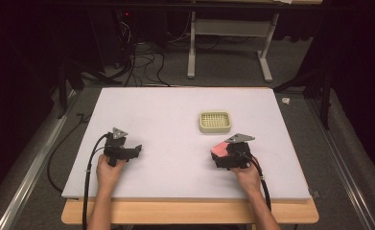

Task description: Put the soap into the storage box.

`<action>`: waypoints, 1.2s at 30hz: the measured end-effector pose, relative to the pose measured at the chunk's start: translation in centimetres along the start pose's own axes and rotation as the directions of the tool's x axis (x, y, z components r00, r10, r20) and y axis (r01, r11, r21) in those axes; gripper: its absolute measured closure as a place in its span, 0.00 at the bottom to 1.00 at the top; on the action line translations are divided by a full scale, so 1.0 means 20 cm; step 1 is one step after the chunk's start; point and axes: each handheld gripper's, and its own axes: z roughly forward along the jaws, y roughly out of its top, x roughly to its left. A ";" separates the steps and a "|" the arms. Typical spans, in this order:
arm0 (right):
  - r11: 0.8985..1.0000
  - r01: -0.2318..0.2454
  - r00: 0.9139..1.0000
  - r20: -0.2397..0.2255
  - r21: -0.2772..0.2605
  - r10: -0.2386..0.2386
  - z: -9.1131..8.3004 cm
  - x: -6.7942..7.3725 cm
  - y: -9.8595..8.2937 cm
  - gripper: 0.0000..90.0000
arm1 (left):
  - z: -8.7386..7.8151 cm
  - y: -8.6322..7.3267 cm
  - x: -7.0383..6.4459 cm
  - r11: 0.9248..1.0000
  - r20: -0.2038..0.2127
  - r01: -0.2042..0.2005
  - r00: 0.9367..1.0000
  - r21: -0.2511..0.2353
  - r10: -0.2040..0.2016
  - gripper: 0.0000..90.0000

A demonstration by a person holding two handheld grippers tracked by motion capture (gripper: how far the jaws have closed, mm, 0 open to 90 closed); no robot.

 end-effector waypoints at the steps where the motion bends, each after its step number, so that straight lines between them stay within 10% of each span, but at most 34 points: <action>1: 1.000 0.004 1.000 -0.001 -0.003 -0.004 0.00 0.00 0.00 0.15 | 0.00 0.00 0.00 1.000 0.000 0.000 1.000 0.000 0.000 0.19; 36: 0.997 0.003 0.997 -0.072 -0.072 -0.009 -0.12 -0.06 0.22 0.15 | 0.00 0.00 0.00 1.000 0.001 0.001 1.000 0.000 -0.001 0.19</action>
